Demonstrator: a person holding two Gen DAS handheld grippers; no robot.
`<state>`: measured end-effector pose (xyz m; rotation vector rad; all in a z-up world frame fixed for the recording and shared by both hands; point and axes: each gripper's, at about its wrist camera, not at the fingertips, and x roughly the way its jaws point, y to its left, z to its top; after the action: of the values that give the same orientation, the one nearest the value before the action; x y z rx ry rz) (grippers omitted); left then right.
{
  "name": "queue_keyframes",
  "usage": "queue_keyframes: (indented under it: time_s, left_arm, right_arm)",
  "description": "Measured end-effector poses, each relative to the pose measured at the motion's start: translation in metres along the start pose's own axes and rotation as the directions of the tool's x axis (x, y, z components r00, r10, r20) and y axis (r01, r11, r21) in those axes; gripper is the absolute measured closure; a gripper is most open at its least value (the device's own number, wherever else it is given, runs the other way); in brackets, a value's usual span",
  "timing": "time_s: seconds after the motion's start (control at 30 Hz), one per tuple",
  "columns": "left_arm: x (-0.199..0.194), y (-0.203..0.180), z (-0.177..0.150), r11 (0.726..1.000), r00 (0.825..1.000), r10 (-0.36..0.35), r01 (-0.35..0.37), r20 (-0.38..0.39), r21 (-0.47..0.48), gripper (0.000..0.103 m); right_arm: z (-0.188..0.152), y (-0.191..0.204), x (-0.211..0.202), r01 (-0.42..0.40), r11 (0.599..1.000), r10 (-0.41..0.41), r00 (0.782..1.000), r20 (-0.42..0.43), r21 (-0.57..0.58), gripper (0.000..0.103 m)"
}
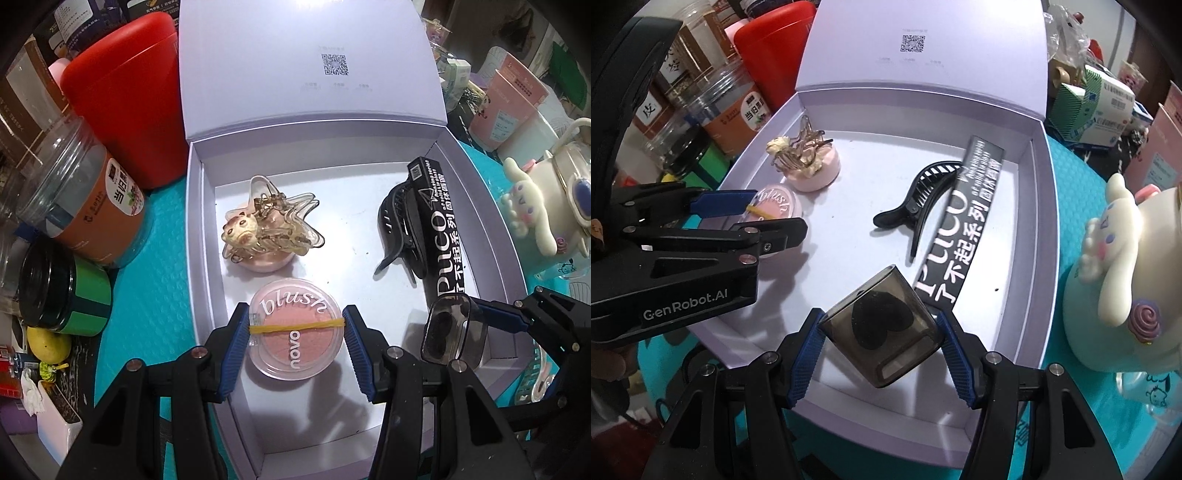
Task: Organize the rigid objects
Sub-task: 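Open the left tool to drop the blush in the box while the right tool releases the square compact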
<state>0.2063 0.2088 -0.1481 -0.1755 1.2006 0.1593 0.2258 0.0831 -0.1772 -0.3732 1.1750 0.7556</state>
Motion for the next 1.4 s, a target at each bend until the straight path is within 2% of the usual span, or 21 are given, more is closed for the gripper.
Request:
queue_keyframes:
  time_s: [0.27,0.5,0.57,0.63,0.73,1.0,1.4]
  left_arm:
    - [0.001,-0.008,-0.001,1.000,1.000,0.024,-0.024,-0.010,-0.003,0.053]
    - [0.006,-0.008,0.003,1.000,0.998,0.002,-0.003,-0.065,-0.017,0.052]
    - [0.005,-0.009,0.002,1.000,0.998,0.005,-0.007,-0.070,-0.022,0.047]
    - [0.002,-0.011,0.001,1.000,0.997,-0.016,0.014,-0.069,-0.026,0.034]
    - [-0.006,-0.018,0.000,1.000,0.998,-0.013,0.013,-0.054,-0.012,0.022]
    - [-0.031,-0.023,-0.003,1.000,1.000,0.019,-0.019,-0.017,-0.007,0.022]
    - [-0.084,-0.023,-0.012,0.998,0.997,0.040,-0.037,0.063,-0.043,0.022]
  right_arm:
    - [0.002,0.000,0.001,0.005,1.000,-0.005,1.000,-0.005,0.002,0.041]
    - [0.000,-0.008,-0.004,-0.005,1.000,0.005,1.000,-0.023,0.020,0.040]
    - [0.002,-0.008,-0.006,-0.004,1.000,0.005,1.000,-0.018,0.024,0.038]
    - [0.001,-0.008,-0.011,-0.002,1.000,0.002,1.000,-0.007,0.025,0.032]
    - [-0.001,-0.009,-0.019,0.002,1.000,-0.002,1.000,0.004,0.027,0.032]
    - [-0.010,-0.016,-0.043,0.010,0.999,-0.012,0.999,0.032,0.038,0.031]
    - [-0.017,-0.004,-0.091,0.017,1.000,-0.019,0.993,0.119,0.018,0.032]
